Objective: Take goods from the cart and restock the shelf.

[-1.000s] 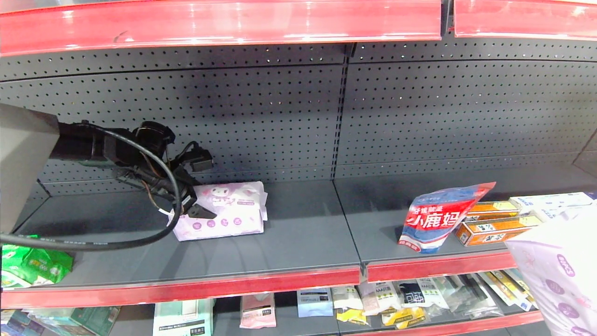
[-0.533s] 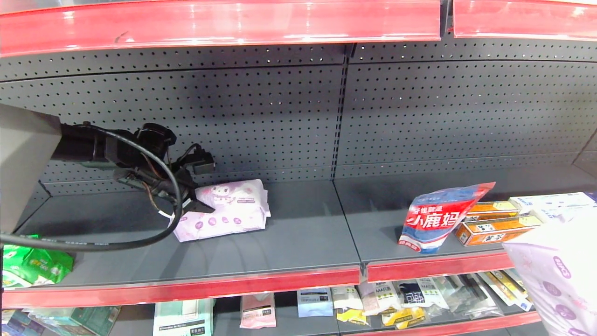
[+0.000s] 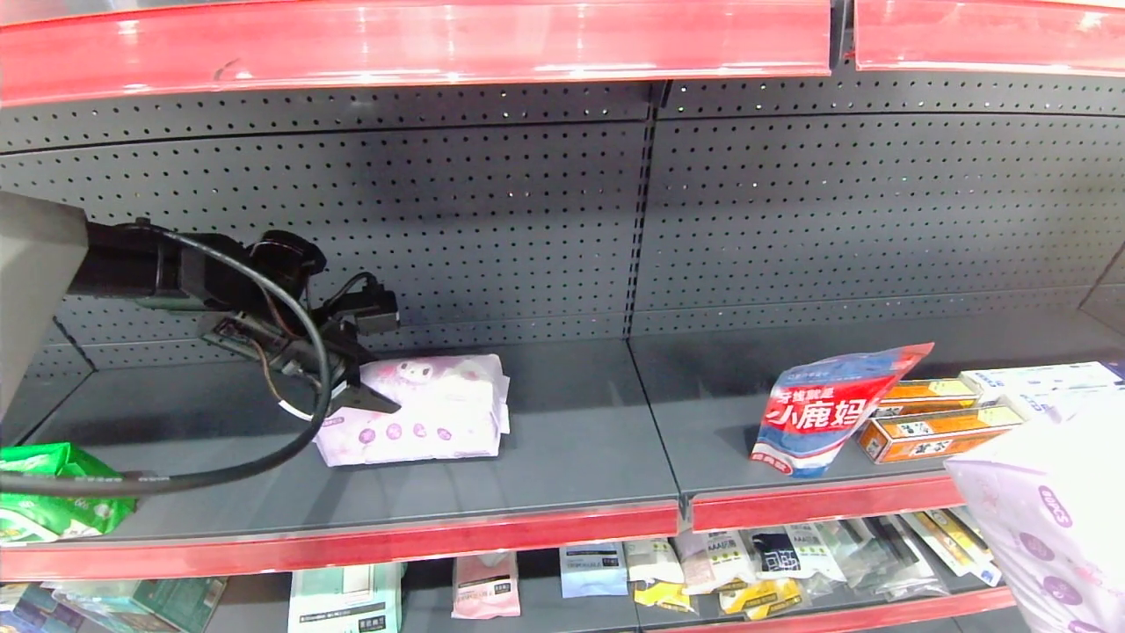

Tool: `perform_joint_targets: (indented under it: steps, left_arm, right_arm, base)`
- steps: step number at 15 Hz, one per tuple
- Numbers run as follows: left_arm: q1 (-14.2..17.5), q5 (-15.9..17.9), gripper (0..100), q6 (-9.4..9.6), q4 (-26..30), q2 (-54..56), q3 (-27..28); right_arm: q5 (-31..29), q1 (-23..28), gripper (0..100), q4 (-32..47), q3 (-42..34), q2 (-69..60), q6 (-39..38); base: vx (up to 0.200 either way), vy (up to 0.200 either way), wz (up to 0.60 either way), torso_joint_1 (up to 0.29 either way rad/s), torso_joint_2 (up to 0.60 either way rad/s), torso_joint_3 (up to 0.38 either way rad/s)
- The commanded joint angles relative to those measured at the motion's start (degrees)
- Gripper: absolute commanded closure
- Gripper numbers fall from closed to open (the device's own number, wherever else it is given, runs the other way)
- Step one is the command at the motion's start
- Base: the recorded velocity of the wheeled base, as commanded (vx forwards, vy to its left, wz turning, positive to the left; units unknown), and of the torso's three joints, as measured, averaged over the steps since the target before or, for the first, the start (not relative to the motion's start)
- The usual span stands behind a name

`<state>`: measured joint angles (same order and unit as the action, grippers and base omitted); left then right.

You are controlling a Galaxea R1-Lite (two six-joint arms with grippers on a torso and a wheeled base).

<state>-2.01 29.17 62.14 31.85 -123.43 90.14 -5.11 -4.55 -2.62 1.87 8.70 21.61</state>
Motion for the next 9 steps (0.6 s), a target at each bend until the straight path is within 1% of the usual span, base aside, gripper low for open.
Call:
perform_joint_targets:
  steps: [1,2,6,9]
  left_arm:
    - [0.1,0.2,100,0.88,-0.3,2.2,-2.6]
    - [0.1,0.3,100,1.5,-0.5,2.8,-4.4]
    - [0.3,0.3,100,1.67,-0.9,4.6,-7.6]
    - [0.9,0.4,100,2.38,-3.6,5.0,-10.2]
  right_arm:
    - [0.0,0.0,100,0.0,0.0,0.0,0.0]
    - [0.0,0.1,100,0.0,0.1,0.0,0.0]
    - [-0.1,0.1,100,-0.1,0.2,-0.1,0.0]
    - [-0.1,0.1,100,-0.1,0.2,-0.1,0.0]
  base:
    - [0.0,0.0,0.0,0.0,0.0,0.0]
    - [0.0,0.0,0.0,0.0,0.0,0.0]
    - [0.0,0.0,0.0,0.0,0.0,0.0]
    - [0.0,0.0,0.0,0.0,0.0,0.0]
